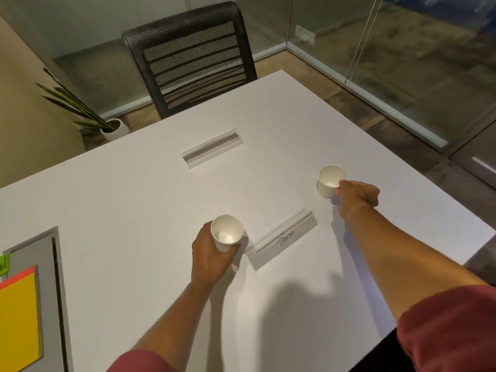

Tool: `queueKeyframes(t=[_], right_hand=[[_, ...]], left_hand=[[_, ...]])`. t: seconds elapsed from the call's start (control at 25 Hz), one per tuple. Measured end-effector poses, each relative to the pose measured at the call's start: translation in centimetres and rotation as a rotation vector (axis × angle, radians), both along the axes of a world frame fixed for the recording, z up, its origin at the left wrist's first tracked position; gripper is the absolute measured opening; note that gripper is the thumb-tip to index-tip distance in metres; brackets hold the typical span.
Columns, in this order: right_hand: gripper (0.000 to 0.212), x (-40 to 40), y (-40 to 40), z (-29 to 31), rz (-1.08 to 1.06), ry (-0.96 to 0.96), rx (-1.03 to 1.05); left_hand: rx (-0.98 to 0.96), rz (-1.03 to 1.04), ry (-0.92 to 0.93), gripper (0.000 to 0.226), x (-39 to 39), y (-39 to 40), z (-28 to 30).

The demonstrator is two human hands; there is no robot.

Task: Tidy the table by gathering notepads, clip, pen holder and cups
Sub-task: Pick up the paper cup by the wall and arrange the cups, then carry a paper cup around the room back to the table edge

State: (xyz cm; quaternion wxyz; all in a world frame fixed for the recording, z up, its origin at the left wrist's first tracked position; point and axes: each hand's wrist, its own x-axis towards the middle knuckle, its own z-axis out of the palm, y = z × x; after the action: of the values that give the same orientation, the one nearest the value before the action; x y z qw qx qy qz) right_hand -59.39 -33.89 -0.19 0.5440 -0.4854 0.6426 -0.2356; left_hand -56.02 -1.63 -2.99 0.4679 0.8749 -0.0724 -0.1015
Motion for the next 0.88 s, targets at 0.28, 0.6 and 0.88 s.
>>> queueKeyframes(t=[0.28, 0.6, 0.88], right_hand=[[0.009, -0.9, 0.7, 0.3, 0.022, 0.014, -0.019], [0.046, -3.5, 6.6, 1.8, 0.382, 0.118, -0.430], [0.054, -6.0, 15.0, 3.9, 0.568, 0.036, -0.503]], left_hand=[[0.021, 0.006, -0.008, 0.056, 0.2, 0.6, -0.2], [0.006, -0.034, -0.027, 0.058, -0.4, 1.7, 2.2], [-0.039, -0.078, -0.052, 0.063, -3.0, 3.5, 4.3]])
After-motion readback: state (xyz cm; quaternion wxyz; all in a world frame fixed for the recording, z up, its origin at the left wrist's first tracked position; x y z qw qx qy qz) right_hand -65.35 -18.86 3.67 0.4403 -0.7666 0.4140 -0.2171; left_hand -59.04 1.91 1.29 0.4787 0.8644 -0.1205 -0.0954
